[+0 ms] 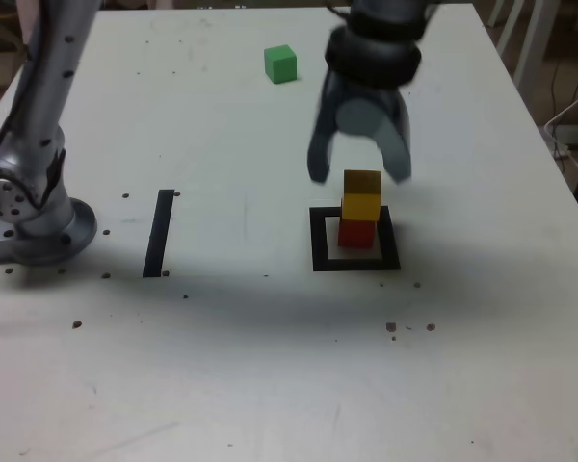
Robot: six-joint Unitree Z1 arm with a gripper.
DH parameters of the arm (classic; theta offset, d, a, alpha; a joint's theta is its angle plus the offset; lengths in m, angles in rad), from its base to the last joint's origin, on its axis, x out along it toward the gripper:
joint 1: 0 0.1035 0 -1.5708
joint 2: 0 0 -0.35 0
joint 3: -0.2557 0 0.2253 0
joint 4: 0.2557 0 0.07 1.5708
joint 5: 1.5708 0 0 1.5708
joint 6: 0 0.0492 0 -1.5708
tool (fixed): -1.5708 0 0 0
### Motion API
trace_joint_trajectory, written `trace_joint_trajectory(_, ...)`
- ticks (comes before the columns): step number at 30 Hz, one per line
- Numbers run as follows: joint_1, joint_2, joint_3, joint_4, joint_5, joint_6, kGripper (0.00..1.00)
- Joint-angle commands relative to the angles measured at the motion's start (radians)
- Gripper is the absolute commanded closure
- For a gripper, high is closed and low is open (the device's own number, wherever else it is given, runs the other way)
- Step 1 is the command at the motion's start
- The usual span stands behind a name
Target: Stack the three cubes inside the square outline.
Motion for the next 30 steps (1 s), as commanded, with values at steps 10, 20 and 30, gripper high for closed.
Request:
trace_joint_trajectory(10, 0.204, -0.096, 0.051, 0.045, 0.056, 0.012, 0.0)
trace_joint_trajectory(20, 0.438, -0.112, 0.078, 0.035, 0.074, 0.101, 0.0)
trace_joint_trajectory(30, 0.626, -0.03, -0.012, 0.032, 0.095, 0.252, 0.0)
